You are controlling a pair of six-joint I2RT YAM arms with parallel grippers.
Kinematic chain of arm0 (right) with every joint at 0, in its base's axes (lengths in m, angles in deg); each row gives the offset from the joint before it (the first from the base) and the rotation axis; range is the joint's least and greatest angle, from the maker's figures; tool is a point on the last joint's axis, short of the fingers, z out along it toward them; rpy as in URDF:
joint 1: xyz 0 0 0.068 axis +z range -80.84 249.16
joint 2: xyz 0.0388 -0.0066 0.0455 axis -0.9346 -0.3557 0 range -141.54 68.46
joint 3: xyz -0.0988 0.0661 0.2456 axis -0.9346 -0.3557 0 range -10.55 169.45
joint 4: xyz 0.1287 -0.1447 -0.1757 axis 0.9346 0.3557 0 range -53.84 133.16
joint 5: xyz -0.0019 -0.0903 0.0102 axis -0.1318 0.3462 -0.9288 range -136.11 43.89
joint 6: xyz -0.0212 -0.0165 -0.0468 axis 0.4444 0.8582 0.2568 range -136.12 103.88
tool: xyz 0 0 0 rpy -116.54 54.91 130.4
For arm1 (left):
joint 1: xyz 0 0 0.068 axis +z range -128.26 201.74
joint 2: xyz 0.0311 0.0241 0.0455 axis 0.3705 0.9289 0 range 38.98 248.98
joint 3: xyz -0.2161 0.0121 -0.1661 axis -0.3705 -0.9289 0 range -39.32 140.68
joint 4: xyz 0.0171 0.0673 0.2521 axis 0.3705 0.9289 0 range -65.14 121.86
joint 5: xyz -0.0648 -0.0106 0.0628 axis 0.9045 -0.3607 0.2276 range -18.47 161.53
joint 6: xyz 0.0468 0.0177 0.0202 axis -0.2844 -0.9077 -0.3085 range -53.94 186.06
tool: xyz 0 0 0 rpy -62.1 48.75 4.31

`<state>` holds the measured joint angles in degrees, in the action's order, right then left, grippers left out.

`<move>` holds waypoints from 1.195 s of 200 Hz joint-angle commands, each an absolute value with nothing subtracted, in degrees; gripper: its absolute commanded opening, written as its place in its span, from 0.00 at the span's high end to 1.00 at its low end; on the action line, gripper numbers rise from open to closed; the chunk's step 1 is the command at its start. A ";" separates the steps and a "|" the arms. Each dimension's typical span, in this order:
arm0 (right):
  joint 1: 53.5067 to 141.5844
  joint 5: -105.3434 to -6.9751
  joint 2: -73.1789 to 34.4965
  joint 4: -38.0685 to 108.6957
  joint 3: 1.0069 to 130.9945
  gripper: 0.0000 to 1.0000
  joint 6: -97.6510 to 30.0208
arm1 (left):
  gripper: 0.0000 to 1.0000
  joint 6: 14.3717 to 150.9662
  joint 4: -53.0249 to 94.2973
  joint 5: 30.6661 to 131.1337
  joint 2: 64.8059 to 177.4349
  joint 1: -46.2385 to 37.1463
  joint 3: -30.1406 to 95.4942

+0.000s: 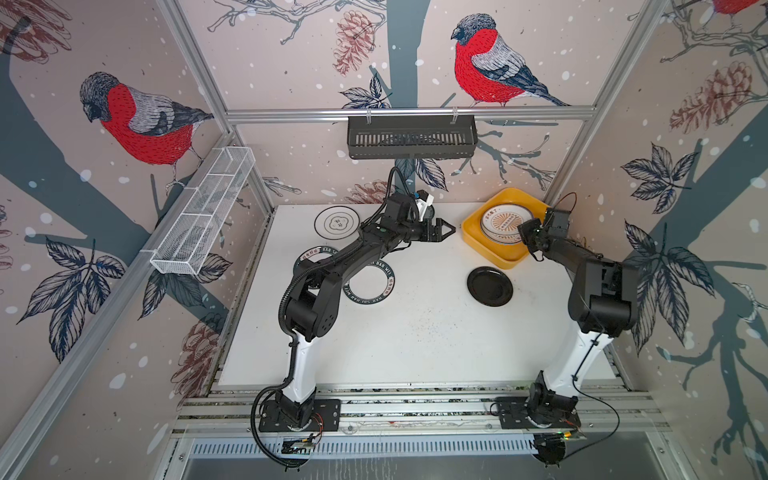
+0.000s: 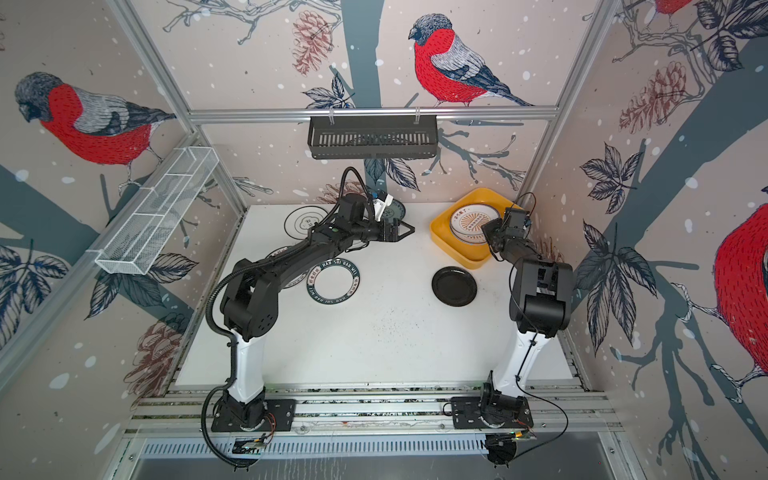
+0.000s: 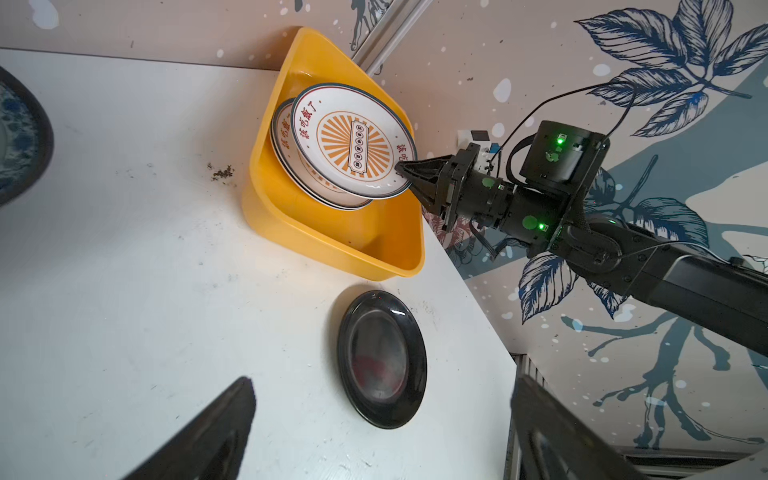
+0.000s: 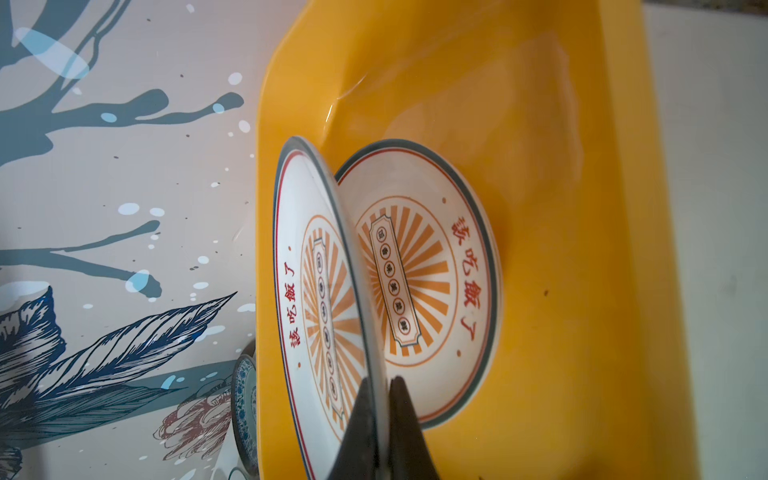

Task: Place the plates into the plastic bin on the countertop
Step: 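Carry the plate with the right gripper and lower it into the yellow bin, then open the right gripper and withdraw from the bin while left arm draws back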

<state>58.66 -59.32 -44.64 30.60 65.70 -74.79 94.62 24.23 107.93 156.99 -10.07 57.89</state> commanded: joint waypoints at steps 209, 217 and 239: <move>61.29 -47.74 -50.79 41.02 76.01 0.19 -67.69 | 0.04 93.91 27.43 101.15 153.85 -5.95 55.95; 61.47 -47.14 -50.80 41.67 76.68 0.18 -67.29 | 0.04 93.53 27.92 100.73 153.77 -5.89 56.08; 62.17 -45.83 -50.38 42.66 77.66 0.13 -66.53 | 0.04 93.43 28.20 99.60 153.16 -5.42 55.66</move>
